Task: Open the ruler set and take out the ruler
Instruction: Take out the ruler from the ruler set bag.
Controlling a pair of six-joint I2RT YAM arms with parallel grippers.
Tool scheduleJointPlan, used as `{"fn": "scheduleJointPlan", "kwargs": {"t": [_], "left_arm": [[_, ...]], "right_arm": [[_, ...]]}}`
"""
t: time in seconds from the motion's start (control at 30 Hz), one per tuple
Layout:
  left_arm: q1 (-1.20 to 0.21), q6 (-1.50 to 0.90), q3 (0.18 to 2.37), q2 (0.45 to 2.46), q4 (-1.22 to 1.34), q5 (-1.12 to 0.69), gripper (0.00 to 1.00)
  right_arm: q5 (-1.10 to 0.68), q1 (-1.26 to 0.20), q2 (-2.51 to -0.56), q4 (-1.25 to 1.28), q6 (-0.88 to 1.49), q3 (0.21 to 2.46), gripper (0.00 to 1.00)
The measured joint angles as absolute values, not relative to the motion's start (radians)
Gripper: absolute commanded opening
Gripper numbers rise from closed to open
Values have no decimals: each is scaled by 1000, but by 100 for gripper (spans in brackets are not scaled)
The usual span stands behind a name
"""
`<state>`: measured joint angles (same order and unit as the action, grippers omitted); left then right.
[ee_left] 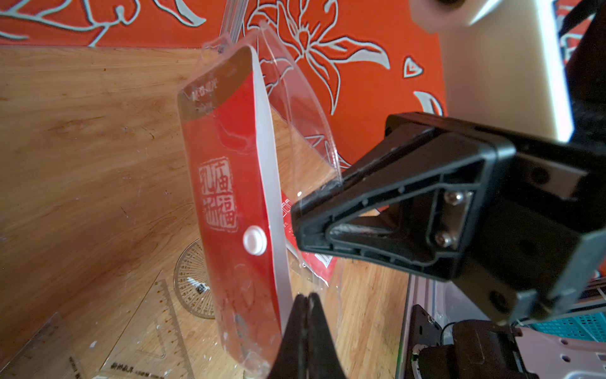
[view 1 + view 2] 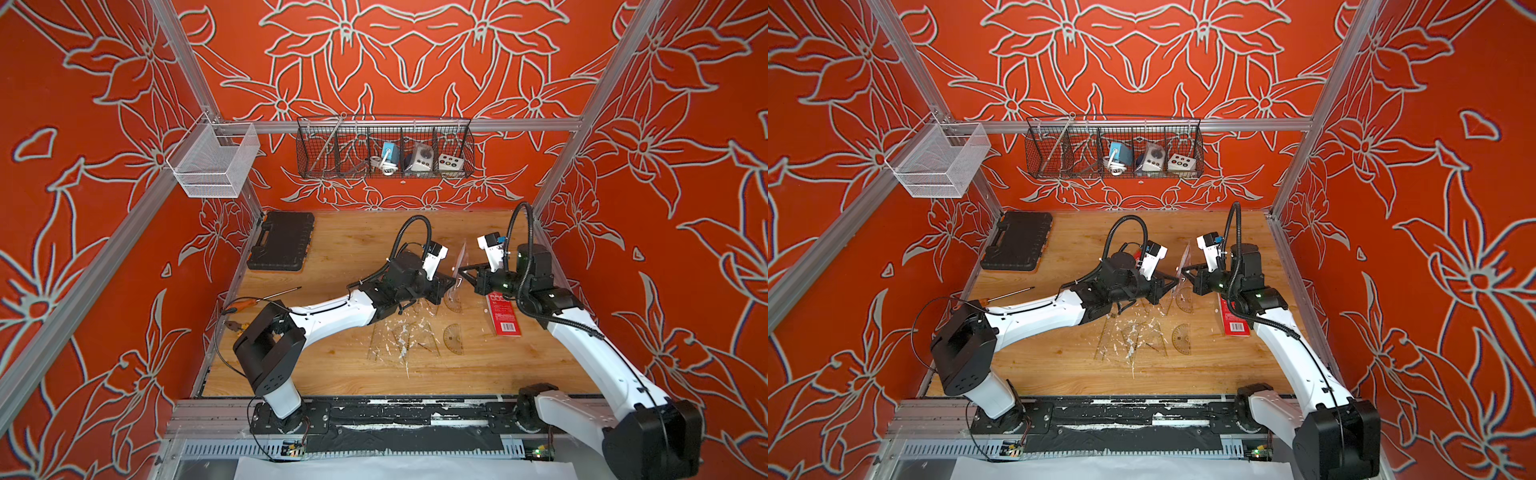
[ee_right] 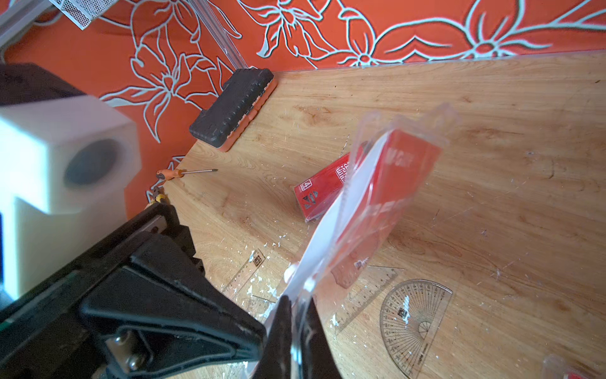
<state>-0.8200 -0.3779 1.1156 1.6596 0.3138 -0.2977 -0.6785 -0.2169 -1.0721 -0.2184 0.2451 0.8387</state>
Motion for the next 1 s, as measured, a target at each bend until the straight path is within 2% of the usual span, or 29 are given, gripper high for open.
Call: {"fn": "scheduleJointPlan", "kwargs": {"t": [0.3, 0.5, 0.83, 1.0], "left_arm": [[-820, -363, 1131, 1670, 270, -244, 0], [-820, -363, 1142, 1691, 267, -213, 4], [-820, -368, 1201, 1739, 276, -180, 25], [-820, -378, 1200, 1739, 290, -162, 31]], "right_arm": [[-681, -217, -1063, -233, 244, 839, 0], [-700, -218, -1063, -241, 240, 839, 0], [-743, -252, -1092, -298, 194, 875, 0], [-759, -258, -1092, -319, 173, 892, 0]]}}
